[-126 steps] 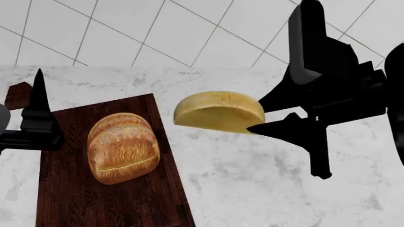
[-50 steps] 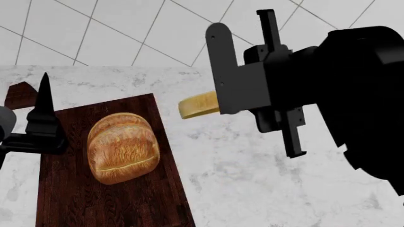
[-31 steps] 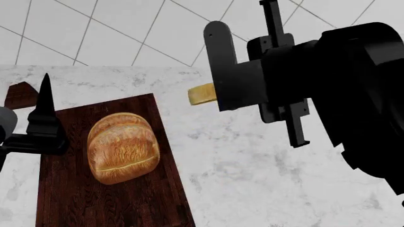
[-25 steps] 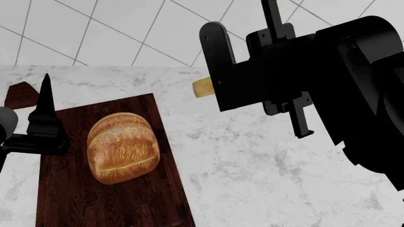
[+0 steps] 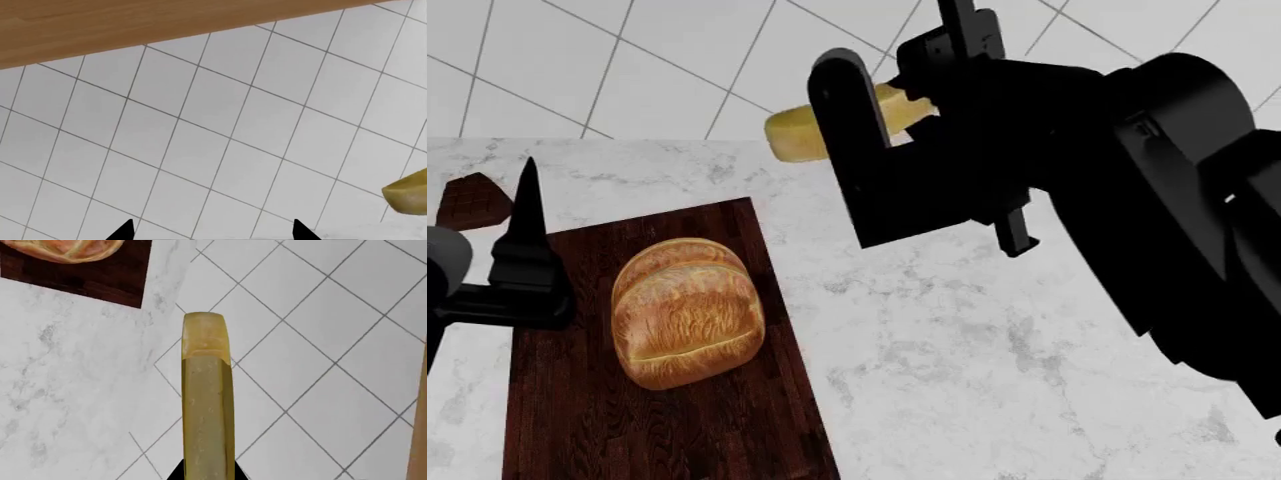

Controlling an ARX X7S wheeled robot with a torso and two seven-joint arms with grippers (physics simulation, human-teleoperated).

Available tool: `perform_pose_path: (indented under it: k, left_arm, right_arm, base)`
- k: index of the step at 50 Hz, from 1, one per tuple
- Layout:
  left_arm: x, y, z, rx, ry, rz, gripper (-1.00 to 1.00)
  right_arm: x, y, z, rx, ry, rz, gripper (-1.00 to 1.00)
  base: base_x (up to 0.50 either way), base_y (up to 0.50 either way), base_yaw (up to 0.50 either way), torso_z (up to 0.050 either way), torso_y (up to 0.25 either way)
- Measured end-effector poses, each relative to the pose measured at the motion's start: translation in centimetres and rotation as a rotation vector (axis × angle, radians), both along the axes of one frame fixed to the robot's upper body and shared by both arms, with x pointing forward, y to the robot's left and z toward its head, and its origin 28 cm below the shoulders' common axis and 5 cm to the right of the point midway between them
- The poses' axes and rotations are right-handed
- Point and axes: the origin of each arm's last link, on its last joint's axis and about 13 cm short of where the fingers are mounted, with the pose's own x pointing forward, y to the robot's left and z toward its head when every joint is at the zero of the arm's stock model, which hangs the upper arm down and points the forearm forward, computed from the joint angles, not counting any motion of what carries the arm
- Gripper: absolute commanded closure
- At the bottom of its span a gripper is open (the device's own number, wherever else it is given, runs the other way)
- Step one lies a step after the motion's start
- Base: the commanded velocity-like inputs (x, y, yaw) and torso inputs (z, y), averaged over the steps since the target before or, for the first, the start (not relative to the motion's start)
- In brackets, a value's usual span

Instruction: Pick up the wedge of cheese and place it on the slice of bread to prepare a simple cheese on bread dish.

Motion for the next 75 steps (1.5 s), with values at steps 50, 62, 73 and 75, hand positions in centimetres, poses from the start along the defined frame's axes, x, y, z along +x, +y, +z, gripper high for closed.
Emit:
perform_pose_path:
  k: [50, 62, 73, 75]
  left_arm:
    - [0.1, -0.1, -0.1, 0.017, 0.004, -0.001, -1.0]
    - [0.1, -0.1, -0.1, 0.016, 0.005, -0.002, -1.0]
    - [0.1, -0.1, -0.1, 0.016, 0.005, -0.003, -1.0]
    - [0.1, -0.1, -0.1, 0.016, 0.005, -0.003, -1.0]
  right_arm:
    - [2.2, 1.2, -6.0, 0.23, 0.007, 0.331, 1.0]
    - [2.7, 1.8, -6.1, 0.234, 0.043, 0.372, 1.0]
    - [2.9, 2.0, -6.1, 0.235, 0.054, 0.384, 1.0]
    - [2.9, 2.0, -6.1, 0.236, 0.054, 0.385, 1.0]
  base:
    - [0.0, 0.0, 0.0, 0.0, 0.0]
    - [0.0, 0.0, 0.0, 0.0, 0.0]
    - [0.0, 0.0, 0.0, 0.0, 0.0]
    - [0.0, 0.0, 0.0, 0.0, 0.0]
